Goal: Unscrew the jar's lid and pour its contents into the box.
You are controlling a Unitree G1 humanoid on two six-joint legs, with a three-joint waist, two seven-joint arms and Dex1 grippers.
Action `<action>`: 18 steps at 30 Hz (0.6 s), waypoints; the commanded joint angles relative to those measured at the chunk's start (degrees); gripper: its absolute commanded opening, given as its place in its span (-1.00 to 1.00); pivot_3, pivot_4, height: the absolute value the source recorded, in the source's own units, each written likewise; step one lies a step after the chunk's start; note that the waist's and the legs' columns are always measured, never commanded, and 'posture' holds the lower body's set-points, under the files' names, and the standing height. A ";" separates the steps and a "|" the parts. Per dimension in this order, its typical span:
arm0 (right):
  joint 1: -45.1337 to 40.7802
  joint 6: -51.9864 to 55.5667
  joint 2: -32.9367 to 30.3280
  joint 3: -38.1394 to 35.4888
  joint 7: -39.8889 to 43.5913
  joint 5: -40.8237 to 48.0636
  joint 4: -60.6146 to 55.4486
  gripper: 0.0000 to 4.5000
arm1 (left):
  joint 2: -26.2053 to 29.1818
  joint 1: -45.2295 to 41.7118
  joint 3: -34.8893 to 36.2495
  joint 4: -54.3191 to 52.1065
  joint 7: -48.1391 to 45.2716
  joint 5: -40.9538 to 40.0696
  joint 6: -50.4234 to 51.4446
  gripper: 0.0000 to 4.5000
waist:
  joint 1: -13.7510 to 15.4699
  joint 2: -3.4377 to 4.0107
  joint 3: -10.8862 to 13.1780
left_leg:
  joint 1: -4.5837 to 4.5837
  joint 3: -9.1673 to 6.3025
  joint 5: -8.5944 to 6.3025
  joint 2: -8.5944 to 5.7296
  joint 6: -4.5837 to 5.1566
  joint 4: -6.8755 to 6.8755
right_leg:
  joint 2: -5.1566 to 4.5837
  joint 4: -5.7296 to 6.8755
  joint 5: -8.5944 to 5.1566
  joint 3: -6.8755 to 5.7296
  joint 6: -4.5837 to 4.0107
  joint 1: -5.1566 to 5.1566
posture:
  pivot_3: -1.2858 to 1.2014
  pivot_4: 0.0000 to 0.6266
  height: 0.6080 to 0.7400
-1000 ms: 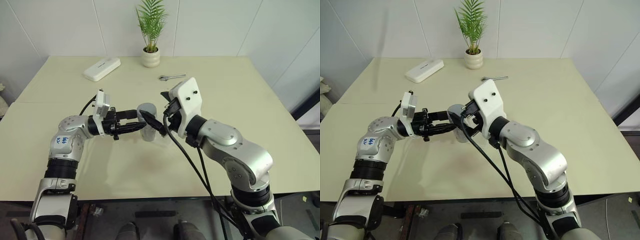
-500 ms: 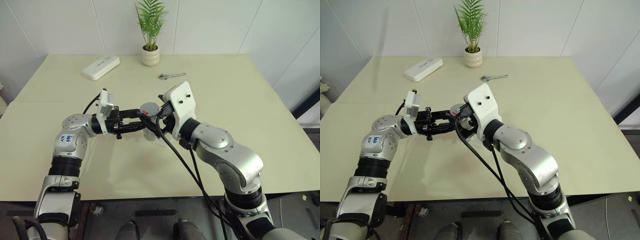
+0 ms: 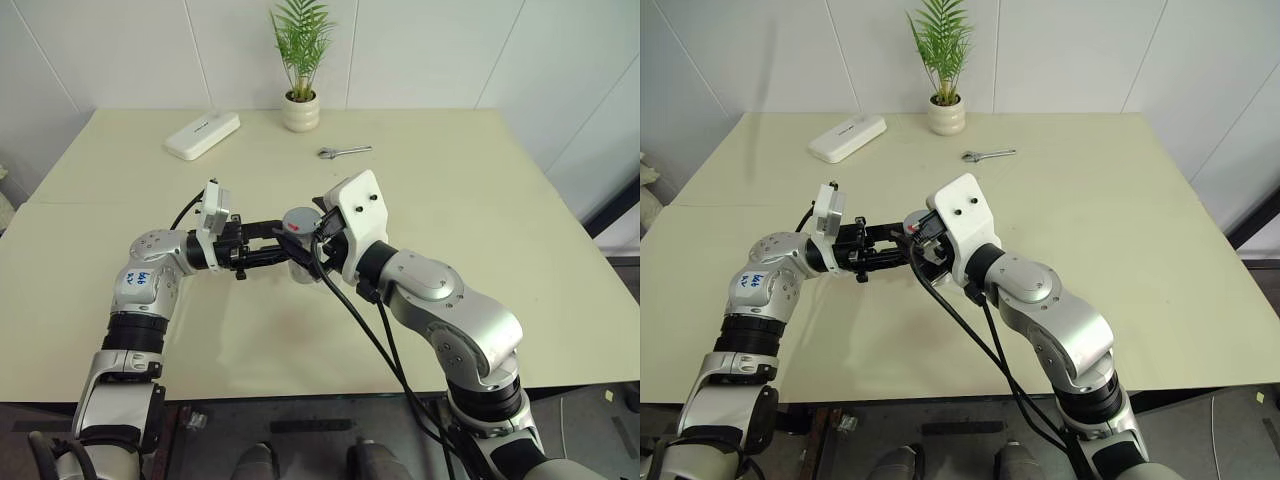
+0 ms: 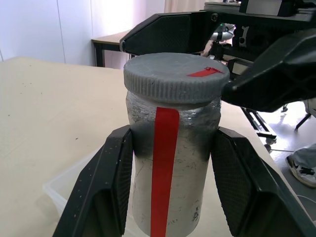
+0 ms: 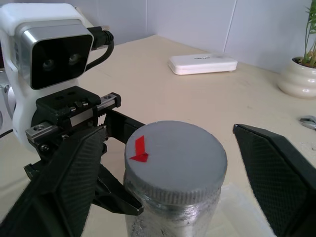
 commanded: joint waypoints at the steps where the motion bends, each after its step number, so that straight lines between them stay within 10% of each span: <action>1: 0.03 -0.81 0.86 -0.28 0.71 0.25 -0.29 0.27 | -0.20 -1.23 0.40 -1.94 -0.39 -0.26 -1.24 -0.11 | 0.01 0.00 0.00 | 0.00 0.00 0.00 0.00 0.00 0.00 | 0.00 0.00 0.00 0.00 0.00 0.00 | 0.03 -0.52 1.00; 18: -0.23 0.81 -1.18 -4.27 11.95 10.30 -2.68 0.13 | -0.06 -0.89 1.69 -3.21 -1.67 -1.85 -0.71 -0.11 | 0.03 0.00 0.00 | 0.00 0.00 0.00 0.00 0.00 0.00 | 0.00 -0.01 0.00 0.00 0.00 0.01 | 0.03 -0.52 1.00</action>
